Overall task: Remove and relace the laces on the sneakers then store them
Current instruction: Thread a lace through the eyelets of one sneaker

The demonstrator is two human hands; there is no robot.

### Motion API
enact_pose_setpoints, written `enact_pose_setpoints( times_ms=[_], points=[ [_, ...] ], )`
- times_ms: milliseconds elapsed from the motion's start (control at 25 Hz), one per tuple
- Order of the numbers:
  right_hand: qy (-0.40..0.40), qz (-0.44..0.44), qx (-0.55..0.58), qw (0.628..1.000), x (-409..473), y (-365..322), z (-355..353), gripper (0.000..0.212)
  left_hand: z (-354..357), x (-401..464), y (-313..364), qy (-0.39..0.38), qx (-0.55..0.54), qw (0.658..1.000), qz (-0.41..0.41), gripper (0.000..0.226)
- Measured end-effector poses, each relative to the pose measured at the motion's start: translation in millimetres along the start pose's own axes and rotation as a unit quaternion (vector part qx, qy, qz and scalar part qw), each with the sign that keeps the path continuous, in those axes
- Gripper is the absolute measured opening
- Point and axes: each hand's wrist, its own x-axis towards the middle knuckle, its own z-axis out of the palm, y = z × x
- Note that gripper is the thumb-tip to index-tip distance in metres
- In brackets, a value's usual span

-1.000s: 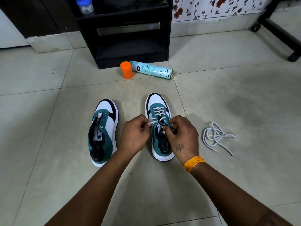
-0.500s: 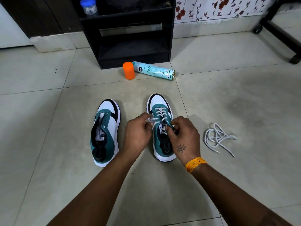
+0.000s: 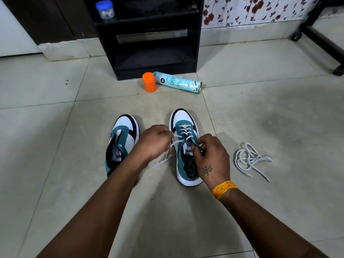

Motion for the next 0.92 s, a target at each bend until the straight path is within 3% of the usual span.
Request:
enact_pose_setpoints(
  times_ms=[80,160,320,440,560,680,840,920],
  points=[
    [-0.045,0.003,-0.029,0.999,6,-4,-6,0.016,-6,-5,12,-0.032,-0.088,0.995,-0.04,0.023],
    [-0.066,-0.027,-0.068,0.995,13,-13,-13,0.017,-13,-9,21,-0.044,-0.109,0.991,-0.063,0.02],
    [-0.005,-0.152,-0.035,0.988,24,-49,-25,0.019,-24,-14,40,-0.052,-0.119,0.989,-0.068,0.021],
    [-0.006,-0.211,0.014,0.977,28,-69,-25,0.013,-29,-19,52,-0.061,-0.14,0.987,-0.051,0.021],
    [-0.014,-0.21,-0.052,0.976,38,-63,-19,0.016,-35,-22,59,-0.058,-0.163,0.984,-0.05,0.022],
    [-0.078,-0.157,-0.119,0.977,47,-60,-15,0.013,-37,-21,55,-0.054,-0.178,0.98,-0.073,0.022],
    [-0.025,-0.209,-0.036,0.977,34,-80,-27,0.039,-35,-19,47,-0.044,-0.183,0.978,-0.089,0.02],
    [-0.002,-0.247,-0.037,0.968,27,-92,-30,0.035,-35,-18,47,-0.04,-0.19,0.977,-0.088,0.023]
  ],
)
